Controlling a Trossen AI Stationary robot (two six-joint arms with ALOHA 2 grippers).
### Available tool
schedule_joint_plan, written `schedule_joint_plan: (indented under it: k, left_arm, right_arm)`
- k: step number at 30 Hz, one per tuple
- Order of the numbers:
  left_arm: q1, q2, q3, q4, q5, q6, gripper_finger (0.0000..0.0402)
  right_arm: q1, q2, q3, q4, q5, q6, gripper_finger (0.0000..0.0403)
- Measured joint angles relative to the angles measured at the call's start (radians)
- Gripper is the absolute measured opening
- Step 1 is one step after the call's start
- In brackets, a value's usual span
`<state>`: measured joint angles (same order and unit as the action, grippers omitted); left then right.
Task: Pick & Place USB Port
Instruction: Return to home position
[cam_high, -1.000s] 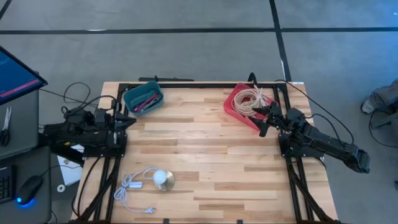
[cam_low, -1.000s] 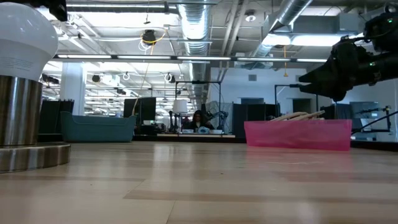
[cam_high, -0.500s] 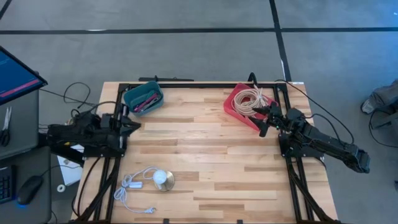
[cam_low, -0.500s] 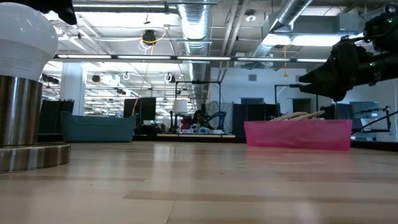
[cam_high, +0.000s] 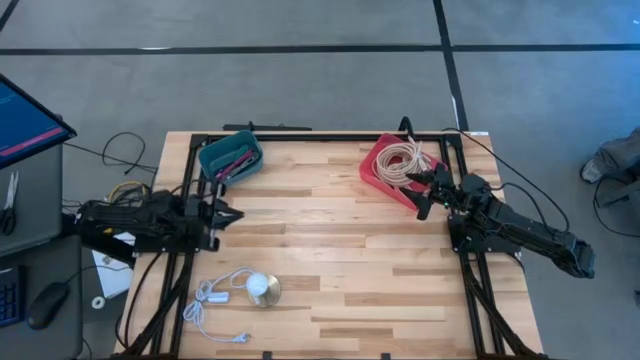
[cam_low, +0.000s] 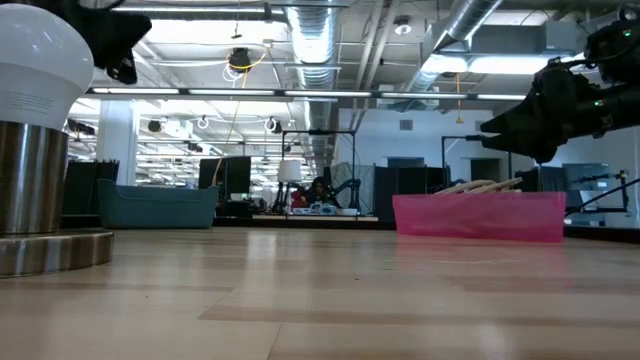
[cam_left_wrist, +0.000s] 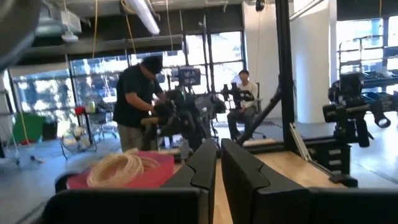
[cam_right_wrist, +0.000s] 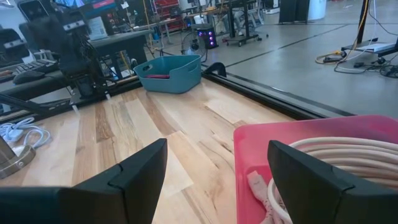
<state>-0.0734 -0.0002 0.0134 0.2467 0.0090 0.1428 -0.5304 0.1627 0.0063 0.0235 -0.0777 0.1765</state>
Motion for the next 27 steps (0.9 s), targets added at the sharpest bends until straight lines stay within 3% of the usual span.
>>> schedule_joint_plan:
  k: [8, 27]
  left_arm:
    - [0.000, 0.003, -0.009, -0.022, 0.070, -0.022, 0.0025]
    - [0.000, 0.015, -0.009, -0.021, 0.067, -0.073, 0.0025]
  right_arm:
    - [0.000, 0.000, 0.000, 0.000, 0.000, 0.000, 0.0269]
    - [0.000, 0.000, 0.000, 0.000, 0.000, 0.000, 0.0269]
